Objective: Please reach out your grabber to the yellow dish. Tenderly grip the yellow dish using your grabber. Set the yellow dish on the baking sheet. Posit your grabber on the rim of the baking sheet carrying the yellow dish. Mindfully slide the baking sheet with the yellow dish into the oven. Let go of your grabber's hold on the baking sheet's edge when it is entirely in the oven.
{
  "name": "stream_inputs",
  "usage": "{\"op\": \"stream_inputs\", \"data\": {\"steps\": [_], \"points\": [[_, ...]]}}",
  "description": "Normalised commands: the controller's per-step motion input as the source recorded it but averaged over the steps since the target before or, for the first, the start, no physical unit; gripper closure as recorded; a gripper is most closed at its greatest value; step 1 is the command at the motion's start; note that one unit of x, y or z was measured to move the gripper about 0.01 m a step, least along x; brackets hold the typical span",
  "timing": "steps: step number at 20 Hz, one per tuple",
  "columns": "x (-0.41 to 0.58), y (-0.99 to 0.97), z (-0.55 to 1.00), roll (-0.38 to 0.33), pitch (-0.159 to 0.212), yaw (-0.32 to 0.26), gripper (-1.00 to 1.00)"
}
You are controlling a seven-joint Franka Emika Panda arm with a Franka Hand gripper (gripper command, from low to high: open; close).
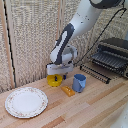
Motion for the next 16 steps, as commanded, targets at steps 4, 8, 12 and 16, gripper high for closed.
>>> {"op": "stream_inputs", "data": {"steps": [4, 8, 12, 16], "points": [[0.293, 0.27, 0.0, -0.026, 0.0, 0.0, 1.0], [0.486, 0.51, 0.1, -0.075, 0.011, -0.014, 1.0], [0.512, 0.45, 0.48, -0.146, 0.0, -0.091, 1.0], [0.407, 0.15, 0.81, -0.149, 0.005, -0.184, 1.0]]}}
